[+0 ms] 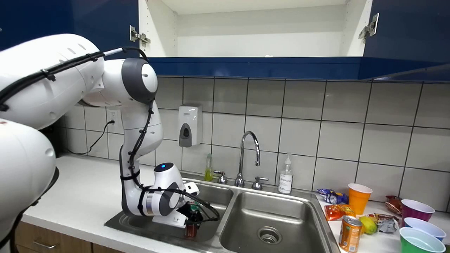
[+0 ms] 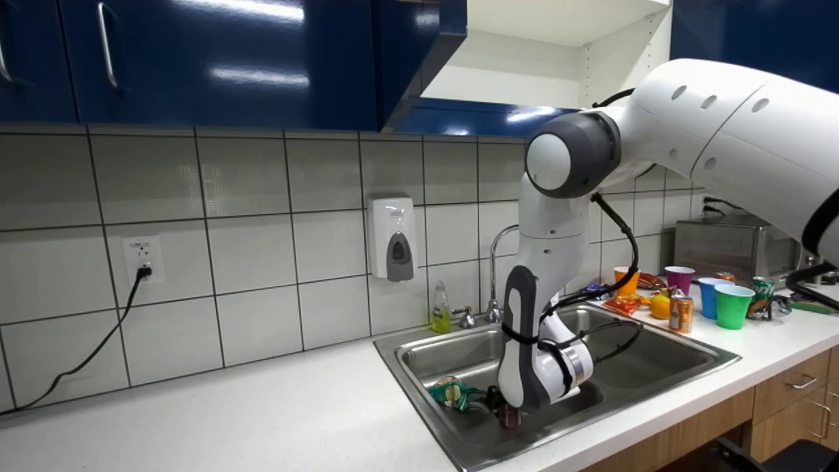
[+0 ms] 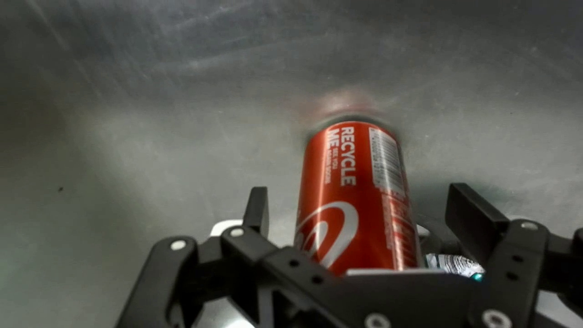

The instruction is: Remove the red can from the upper cabinet and put it in the sink on the left.

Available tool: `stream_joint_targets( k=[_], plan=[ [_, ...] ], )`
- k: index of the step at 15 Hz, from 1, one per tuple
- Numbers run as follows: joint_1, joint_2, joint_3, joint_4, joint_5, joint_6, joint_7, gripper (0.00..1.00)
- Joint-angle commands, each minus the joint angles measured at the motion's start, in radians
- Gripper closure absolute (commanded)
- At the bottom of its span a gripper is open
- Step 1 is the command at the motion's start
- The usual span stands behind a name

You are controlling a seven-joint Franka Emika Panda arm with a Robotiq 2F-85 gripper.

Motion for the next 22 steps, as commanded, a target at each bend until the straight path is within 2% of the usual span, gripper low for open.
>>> stream_joint_targets(
  k=[1, 12, 22],
  plan=[
    [0.033, -0.022, -0.021, -0.031, 0.038, 0.000, -0.031, 0.00],
    [0.132, -0.162, -0.099, -0.192, 0.086, -0.008, -0.043, 0.00],
    [0.191, -0.359, -0.158, -0.352, 0.097, -0.051, -0.078, 0.00]
  ],
)
